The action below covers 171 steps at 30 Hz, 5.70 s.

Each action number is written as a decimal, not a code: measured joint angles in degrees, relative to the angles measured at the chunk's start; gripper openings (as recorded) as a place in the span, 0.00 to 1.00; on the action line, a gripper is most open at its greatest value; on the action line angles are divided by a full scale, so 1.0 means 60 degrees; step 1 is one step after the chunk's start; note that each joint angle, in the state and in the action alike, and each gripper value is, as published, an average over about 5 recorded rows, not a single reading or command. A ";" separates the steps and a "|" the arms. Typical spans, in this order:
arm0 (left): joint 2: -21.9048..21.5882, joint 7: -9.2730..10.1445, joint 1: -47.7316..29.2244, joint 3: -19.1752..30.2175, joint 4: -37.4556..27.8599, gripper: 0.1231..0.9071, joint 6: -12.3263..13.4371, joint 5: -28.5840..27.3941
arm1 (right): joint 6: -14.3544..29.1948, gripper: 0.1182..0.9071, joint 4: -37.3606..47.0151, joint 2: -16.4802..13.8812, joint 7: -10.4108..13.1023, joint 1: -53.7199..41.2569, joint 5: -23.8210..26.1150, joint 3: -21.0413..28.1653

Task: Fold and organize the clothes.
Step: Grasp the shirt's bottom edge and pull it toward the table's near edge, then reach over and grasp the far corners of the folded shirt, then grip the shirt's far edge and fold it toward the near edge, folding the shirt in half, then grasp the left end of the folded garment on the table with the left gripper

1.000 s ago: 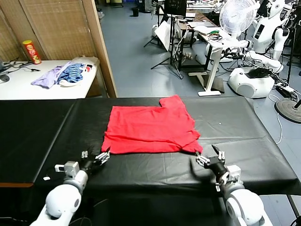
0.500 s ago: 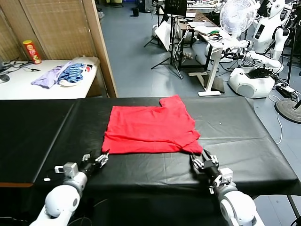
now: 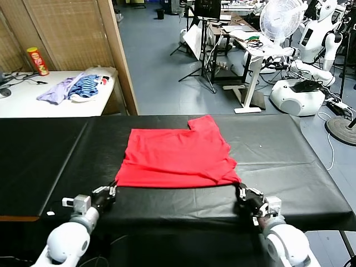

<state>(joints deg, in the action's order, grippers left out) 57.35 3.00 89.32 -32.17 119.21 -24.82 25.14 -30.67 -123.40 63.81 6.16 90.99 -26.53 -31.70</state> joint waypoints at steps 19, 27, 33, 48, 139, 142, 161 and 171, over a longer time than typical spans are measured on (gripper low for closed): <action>-0.0096 0.0439 0.1860 -0.0838 0.2086 0.66 -0.1108 0.0299 | -0.1901 0.74 -0.2037 -0.0067 0.0279 0.1069 -0.0193 -0.0924; -0.0453 0.0710 0.0645 -0.1108 0.2250 0.86 -0.1383 0.1877 | -0.1719 0.86 -0.1548 -0.0308 0.0279 -0.0528 -0.0649 -0.0920; -0.0544 0.0902 -0.1758 -0.0351 0.0882 0.86 -0.1232 0.2745 | -0.0475 0.86 0.0667 -0.0238 0.0287 -0.3024 -0.0456 -0.0010; -0.0059 0.1046 -0.7568 0.3080 -0.4638 0.86 -0.1686 0.3625 | -0.0347 0.86 0.6549 0.0449 0.0396 -0.8770 -0.0853 0.2968; -0.1124 0.0944 -0.2176 0.0703 0.0141 0.86 -0.1423 0.2248 | -0.0490 0.86 0.1326 -0.0274 0.0533 -0.3677 -0.1218 0.0663; -0.0697 0.1103 -0.2766 0.0923 -0.0375 0.86 -0.1341 0.2579 | -0.0321 0.86 0.1952 0.0110 0.0599 -0.4036 -0.0855 0.0970; 0.0388 0.0828 -0.3554 0.1240 -0.2289 0.04 -0.1108 0.2776 | 0.0317 0.37 0.4037 0.1361 0.0636 -0.4930 -0.0012 0.1848; 0.0810 0.0631 -0.3682 0.1482 -0.2829 0.01 0.0141 0.0204 | 0.1461 0.02 0.4254 0.1682 0.1110 -0.4805 0.0542 0.2138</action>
<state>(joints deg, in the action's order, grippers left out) 62.21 6.79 67.23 -23.28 102.24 -23.97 26.36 -21.91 -97.88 73.90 12.82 62.16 -23.28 -18.87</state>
